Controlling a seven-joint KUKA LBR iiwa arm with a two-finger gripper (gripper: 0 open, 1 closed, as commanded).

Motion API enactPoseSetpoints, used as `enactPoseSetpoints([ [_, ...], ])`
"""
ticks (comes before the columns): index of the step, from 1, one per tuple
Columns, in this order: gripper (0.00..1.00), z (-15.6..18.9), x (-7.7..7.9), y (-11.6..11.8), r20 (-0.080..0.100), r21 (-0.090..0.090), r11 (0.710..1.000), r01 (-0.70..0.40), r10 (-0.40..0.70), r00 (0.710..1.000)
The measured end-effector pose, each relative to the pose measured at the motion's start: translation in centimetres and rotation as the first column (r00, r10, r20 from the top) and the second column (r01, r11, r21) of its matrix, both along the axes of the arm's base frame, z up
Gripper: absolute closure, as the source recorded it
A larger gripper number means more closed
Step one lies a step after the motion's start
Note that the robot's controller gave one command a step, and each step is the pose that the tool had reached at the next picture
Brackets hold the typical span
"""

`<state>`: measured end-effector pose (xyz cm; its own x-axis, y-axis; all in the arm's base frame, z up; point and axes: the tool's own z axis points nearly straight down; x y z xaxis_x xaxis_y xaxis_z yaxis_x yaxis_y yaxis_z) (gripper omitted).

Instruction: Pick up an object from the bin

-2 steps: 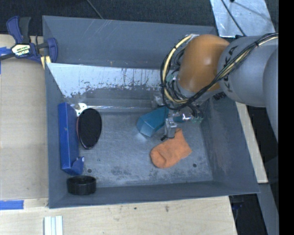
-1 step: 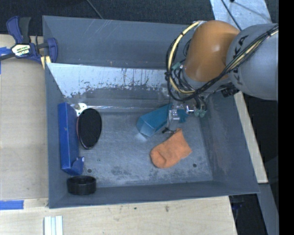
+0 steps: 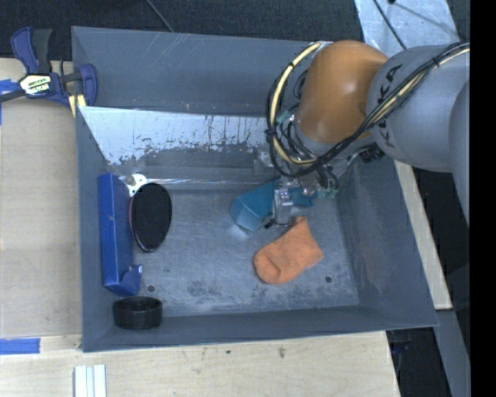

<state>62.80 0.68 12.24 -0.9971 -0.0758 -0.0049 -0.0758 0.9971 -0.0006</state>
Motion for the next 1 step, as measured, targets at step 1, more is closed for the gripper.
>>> enactPoseSetpoints([
  [1,0.00,-5.46,-0.55,-0.21,-0.008,0.001,1.000,-0.004,0.004,1.000],
])
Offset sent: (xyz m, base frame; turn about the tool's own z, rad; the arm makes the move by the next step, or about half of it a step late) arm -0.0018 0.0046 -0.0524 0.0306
